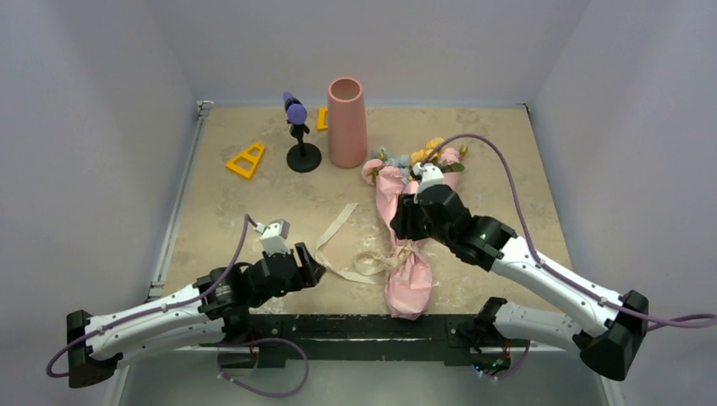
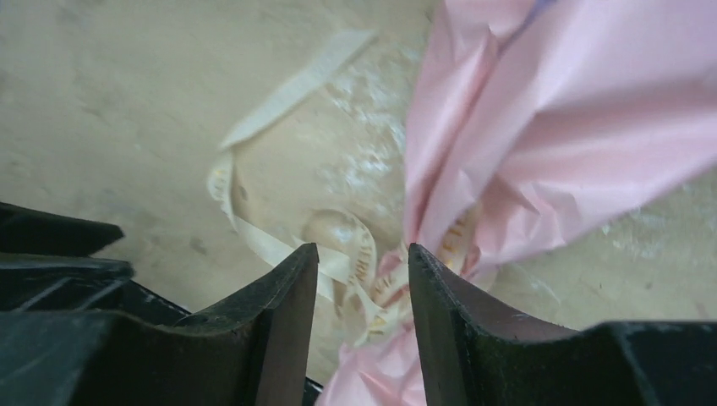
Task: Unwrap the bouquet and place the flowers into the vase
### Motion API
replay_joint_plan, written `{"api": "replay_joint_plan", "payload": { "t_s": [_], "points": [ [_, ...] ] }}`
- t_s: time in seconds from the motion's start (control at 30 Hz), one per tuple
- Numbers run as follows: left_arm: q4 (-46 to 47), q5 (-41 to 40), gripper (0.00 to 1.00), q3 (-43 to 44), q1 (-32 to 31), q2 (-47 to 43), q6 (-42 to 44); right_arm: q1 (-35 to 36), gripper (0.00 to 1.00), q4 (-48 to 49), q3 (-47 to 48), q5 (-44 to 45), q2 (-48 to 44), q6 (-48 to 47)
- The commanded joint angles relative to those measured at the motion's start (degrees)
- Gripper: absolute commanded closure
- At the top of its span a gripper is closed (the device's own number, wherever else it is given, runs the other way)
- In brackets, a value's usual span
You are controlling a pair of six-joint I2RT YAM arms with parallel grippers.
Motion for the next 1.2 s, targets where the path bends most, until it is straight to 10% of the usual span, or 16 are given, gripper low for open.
{"api": "replay_joint_plan", "payload": {
  "t_s": [0.0, 0.87, 1.17],
  "points": [
    [8.5, 3.6, 0.32, -0.5, 0.1, 4.0, 3.0, -0.1, 0.52, 0.0, -9.5, 2.9, -3.7, 7.2],
    [26.5, 16.7, 0.32, 6.5, 0.1, 27.8, 8.7, 0.1, 0.49, 7.2, -20.4, -7.5, -5.9, 14.0],
    [27.3, 17.1, 0.33, 6.9, 0.1, 29.3, 8.6, 0.3, 0.91, 3.9, -19.8, -6.9, -3.7, 13.6]
  ]
}}
